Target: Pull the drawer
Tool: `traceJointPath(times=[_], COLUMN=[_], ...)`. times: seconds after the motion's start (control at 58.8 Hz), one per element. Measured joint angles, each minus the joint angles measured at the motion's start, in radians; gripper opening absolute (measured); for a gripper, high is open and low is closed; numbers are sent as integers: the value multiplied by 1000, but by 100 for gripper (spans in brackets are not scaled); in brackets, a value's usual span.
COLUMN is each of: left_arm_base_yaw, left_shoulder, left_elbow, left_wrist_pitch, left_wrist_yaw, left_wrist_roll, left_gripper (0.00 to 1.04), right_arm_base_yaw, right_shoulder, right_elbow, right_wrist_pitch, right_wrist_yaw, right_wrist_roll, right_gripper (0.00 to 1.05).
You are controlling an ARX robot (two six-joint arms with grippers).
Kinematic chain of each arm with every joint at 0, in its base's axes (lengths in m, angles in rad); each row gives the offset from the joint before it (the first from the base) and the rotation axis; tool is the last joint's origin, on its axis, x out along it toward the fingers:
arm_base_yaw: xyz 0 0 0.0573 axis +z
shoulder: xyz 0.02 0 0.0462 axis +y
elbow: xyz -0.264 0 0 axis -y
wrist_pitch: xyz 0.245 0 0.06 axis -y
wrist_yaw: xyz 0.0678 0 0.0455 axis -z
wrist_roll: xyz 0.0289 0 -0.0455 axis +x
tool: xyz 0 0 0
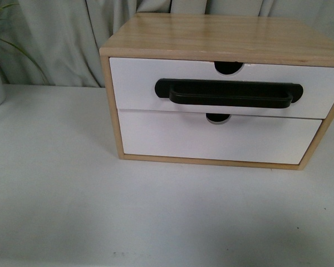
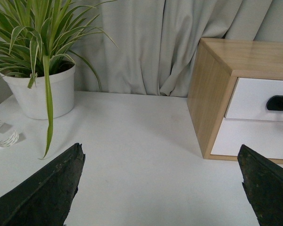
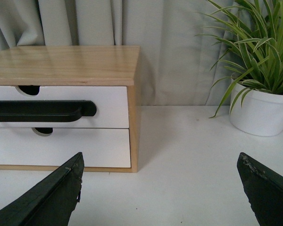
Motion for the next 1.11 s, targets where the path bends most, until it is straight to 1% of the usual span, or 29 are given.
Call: traceJointPath(times=[1.106], left_arm_base_yaw=[0], left_shoulder=[0], left_elbow=[0], left_wrist_pitch=[0], left_wrist_yaw=[0], left_wrist_roll=[0], left_gripper=[98], right_arm_base_yaw=[0], right_shoulder=[0], right_elbow=[0], right_wrist_pitch=[0], right_wrist_yaw=[0], right_wrist_roll=[0], right_gripper=[96])
